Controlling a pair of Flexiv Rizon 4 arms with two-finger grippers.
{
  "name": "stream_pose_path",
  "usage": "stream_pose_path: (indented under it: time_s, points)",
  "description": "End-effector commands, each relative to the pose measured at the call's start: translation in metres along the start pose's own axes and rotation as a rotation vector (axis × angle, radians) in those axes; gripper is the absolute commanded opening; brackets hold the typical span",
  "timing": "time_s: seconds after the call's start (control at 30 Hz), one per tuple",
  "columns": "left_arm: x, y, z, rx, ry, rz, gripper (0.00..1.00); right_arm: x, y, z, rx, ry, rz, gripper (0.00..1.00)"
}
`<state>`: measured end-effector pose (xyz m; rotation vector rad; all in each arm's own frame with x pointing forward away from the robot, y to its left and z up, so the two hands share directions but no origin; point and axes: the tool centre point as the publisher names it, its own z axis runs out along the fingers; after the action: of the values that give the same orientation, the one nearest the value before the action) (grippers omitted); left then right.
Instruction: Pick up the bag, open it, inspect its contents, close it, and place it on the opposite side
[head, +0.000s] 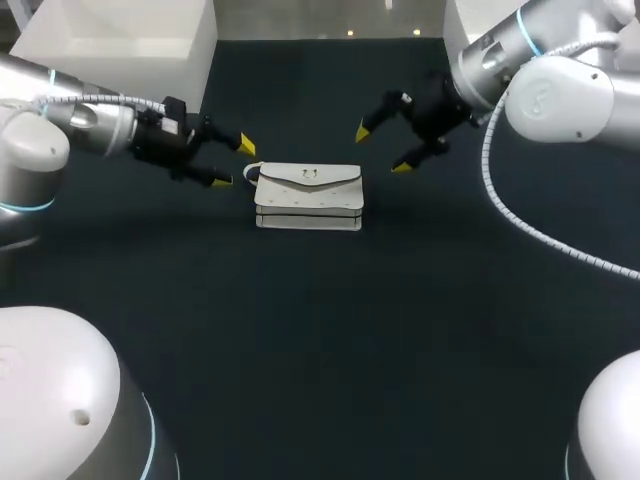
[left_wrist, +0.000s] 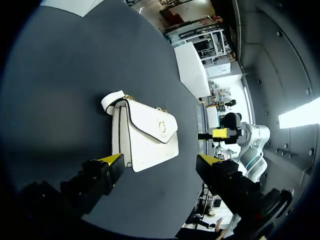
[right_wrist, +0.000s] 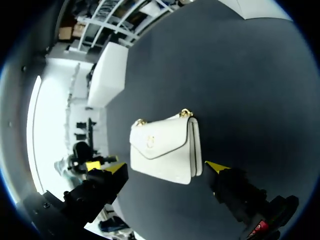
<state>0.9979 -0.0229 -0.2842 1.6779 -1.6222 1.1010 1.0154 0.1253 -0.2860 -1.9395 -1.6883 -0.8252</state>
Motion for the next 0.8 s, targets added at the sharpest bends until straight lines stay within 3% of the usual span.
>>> stream_pose_path:
  time_s: [0.03,0.47,0.8]
  points:
    - [-0.01,-0.013,0.009,-0.031,0.074,-0.026,1.0,-0.003,0.002,0.012,-0.009,0.049,-0.025,1.0]
    - [-0.021,-0.024,0.022,-0.045,0.096,-0.174,1.0,-0.009,0.006,0.04,-0.052,0.175,-0.064,1.0]
    - [-0.024,-0.027,0.037,-0.037,0.094,-0.18,1.0,-0.021,0.001,0.059,-0.004,0.25,-0.019,1.0]
